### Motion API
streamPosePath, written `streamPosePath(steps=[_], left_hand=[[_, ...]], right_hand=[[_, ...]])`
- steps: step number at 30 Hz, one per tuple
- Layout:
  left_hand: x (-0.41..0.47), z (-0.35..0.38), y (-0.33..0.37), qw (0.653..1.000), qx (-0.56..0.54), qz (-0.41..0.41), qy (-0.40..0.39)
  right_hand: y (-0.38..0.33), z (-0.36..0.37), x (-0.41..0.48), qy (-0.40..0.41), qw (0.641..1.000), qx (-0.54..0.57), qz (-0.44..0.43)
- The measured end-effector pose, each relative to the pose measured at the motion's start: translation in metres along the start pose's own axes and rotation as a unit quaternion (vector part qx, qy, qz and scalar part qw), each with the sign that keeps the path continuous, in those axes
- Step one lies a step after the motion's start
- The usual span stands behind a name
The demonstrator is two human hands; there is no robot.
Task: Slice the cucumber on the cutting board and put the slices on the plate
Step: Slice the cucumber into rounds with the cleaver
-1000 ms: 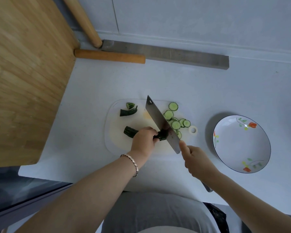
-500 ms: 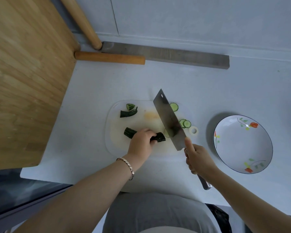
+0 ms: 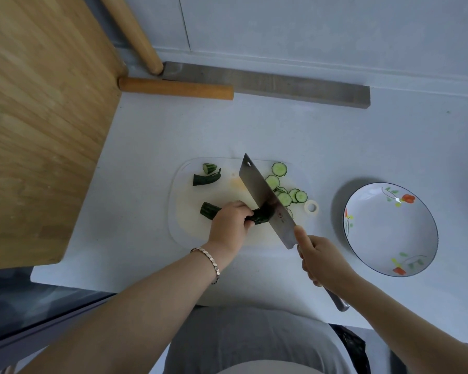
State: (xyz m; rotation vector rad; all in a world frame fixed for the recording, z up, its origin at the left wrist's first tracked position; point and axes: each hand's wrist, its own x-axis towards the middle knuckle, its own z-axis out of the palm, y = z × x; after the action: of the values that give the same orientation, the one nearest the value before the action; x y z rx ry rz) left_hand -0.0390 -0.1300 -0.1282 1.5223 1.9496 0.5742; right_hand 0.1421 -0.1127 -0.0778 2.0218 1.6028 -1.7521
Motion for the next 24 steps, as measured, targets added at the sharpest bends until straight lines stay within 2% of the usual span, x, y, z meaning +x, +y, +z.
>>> streamPosePath(steps=[5, 9, 24], left_hand=[[0.001, 0.000, -0.001, 1.000, -0.001, -0.002, -0.001], [0.001, 0.000, -0.002, 1.000, 0.005, -0.004, -0.007], [0.002, 0.002, -0.002, 1.000, 0.016, -0.002, -0.008]], right_hand=[[0.000, -0.001, -0.002, 0.009, 1.000, 0.013, -0.023], [0.001, -0.001, 0.000, 0.015, 0.998, -0.041, -0.041], [0.010, 0.019, 0.015, 0.032, 0.995, -0.083, -0.044]])
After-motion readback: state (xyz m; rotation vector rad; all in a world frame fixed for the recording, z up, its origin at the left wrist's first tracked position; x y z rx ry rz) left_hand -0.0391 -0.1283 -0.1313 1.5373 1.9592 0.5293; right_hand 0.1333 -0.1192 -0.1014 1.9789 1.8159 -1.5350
